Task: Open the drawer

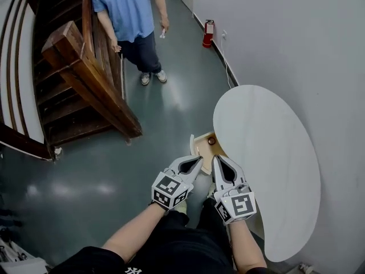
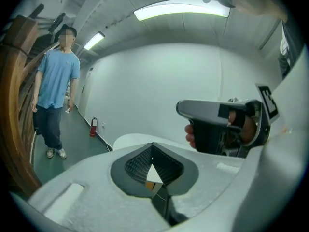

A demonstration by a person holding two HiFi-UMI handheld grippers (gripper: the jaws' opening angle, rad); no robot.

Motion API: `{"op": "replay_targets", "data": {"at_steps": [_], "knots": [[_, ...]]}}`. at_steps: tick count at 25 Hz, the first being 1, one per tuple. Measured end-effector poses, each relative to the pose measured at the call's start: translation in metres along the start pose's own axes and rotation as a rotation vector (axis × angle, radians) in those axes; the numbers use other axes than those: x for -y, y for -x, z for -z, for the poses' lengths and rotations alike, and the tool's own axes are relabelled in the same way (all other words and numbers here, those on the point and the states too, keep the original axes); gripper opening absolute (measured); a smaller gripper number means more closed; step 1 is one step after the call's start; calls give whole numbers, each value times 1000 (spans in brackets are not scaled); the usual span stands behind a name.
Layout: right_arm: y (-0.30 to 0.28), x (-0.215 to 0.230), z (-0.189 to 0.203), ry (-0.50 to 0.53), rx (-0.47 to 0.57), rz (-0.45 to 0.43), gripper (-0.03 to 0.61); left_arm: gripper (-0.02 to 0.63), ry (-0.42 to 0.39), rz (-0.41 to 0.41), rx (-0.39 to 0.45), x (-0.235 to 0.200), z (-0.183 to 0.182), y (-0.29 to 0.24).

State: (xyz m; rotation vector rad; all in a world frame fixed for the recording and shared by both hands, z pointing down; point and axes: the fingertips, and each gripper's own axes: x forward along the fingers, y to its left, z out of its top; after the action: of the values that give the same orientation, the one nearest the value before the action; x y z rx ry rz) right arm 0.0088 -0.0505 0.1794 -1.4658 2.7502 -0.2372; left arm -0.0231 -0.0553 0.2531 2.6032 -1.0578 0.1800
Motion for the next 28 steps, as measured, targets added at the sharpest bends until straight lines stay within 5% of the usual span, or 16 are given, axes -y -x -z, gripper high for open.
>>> {"op": "replay_targets", "data": {"at_steps": [12,28], "knots": [[16,30,-97,47,94,-17,14,9,-26,-41,141,55,-135,-8],[6,60,-115,78,85,-62,14,9,-92,-99,185,55,-169,-37]]}}
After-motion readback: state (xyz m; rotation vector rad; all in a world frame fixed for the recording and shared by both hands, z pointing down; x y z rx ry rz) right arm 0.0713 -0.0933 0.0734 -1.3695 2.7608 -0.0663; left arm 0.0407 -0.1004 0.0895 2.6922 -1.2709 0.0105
